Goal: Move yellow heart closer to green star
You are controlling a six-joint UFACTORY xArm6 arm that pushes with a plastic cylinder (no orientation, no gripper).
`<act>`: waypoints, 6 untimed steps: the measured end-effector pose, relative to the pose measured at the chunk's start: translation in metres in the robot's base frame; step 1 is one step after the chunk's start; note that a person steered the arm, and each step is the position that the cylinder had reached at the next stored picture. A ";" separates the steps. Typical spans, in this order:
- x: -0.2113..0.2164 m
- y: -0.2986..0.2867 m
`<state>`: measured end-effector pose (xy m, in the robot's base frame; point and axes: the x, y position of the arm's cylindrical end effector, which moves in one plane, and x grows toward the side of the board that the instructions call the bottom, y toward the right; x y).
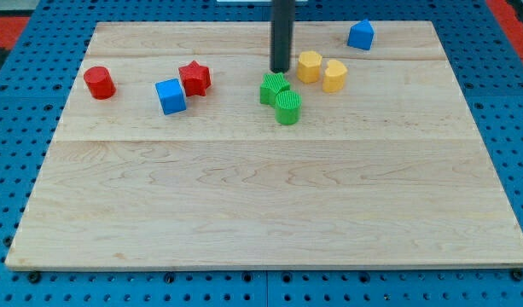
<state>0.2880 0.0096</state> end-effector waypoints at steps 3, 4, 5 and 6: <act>0.106 0.007; 0.095 0.048; 0.079 0.139; 0.016 0.143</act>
<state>0.3039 0.1529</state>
